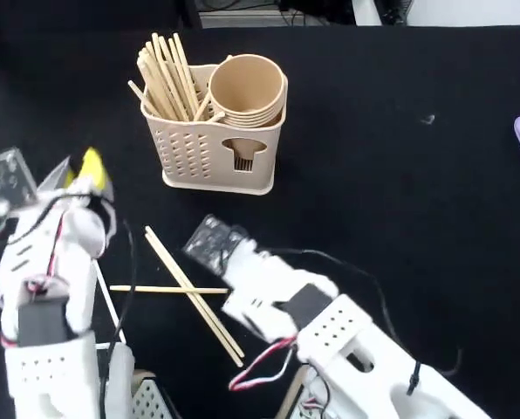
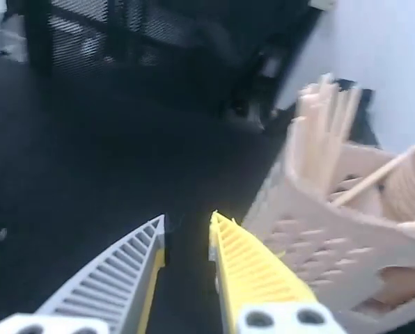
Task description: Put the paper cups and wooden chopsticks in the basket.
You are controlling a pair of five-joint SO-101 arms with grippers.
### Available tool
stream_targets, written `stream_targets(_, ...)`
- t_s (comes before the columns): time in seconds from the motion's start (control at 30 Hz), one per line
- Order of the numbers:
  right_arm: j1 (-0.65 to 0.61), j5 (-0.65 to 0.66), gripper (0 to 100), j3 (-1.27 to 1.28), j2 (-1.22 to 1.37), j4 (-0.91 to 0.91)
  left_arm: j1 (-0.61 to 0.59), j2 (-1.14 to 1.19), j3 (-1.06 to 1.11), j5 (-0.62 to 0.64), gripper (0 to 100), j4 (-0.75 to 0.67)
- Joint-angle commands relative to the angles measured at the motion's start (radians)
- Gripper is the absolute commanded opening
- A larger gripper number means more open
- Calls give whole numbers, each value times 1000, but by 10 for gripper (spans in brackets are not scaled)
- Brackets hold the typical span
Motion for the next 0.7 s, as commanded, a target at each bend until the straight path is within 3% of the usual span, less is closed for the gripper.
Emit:
stream_targets(0.0,-71,-9,208,-53,-28,12,-53,-107,156,6,120,2)
stream_targets(0.1,-83,-11,270,-56,-28,14,-53,-110,245,9,116,-32)
stream_targets(0.4,-172,-11,247,-228,-25,121,-170,-112,337,28,116,-81)
stream_targets(0.67,-270,-75,247,-298,228,-11,-326,-115,343,121,116,-81)
